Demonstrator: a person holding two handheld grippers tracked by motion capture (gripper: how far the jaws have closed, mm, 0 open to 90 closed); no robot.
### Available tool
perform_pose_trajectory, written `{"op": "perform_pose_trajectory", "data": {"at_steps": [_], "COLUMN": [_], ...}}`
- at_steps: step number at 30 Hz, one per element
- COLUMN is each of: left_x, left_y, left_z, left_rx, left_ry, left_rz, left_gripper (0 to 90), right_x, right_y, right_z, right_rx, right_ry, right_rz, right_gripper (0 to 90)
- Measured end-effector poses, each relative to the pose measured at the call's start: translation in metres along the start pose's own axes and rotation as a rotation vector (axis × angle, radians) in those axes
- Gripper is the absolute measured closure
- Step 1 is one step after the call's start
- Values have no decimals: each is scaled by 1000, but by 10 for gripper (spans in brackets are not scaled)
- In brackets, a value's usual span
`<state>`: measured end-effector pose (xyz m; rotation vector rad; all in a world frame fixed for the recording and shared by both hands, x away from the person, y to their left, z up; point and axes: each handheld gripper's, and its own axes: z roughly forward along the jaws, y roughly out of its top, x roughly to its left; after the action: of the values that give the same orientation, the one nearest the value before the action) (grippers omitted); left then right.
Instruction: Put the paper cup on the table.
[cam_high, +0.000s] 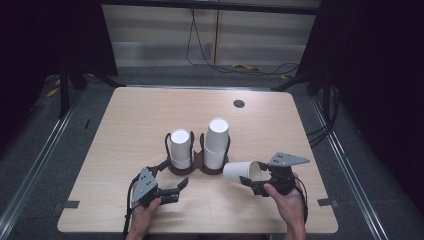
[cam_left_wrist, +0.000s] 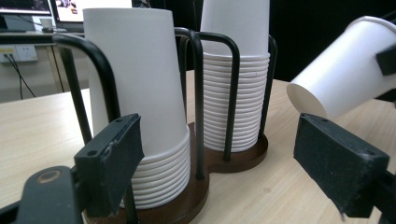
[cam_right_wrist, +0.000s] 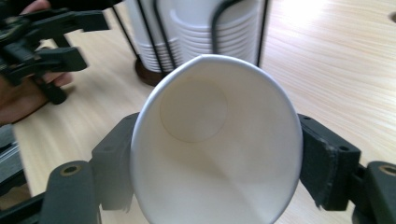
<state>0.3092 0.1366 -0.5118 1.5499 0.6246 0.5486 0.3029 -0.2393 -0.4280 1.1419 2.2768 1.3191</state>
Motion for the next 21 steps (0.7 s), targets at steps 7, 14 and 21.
{"op": "perform_pose_trajectory", "data": {"at_steps": [7,14,21], "left_x": [0,0,0], "left_y": [0,0,0], "left_z": [-1,-1,-1], "left_rx": [-5,-6,-1], "left_ry": [1,6,11], "left_rz": [-5,-7,6], "left_gripper": [152,152,152], "right_x": [-12,-26,-39], "right_y": [12,31,50], "right_z": [-10,-13,-8], "right_rx": [45,87,169], "right_ry": [-74,-112,-154], "right_rz": [18,17,4], "right_gripper": [245,247,247]}}
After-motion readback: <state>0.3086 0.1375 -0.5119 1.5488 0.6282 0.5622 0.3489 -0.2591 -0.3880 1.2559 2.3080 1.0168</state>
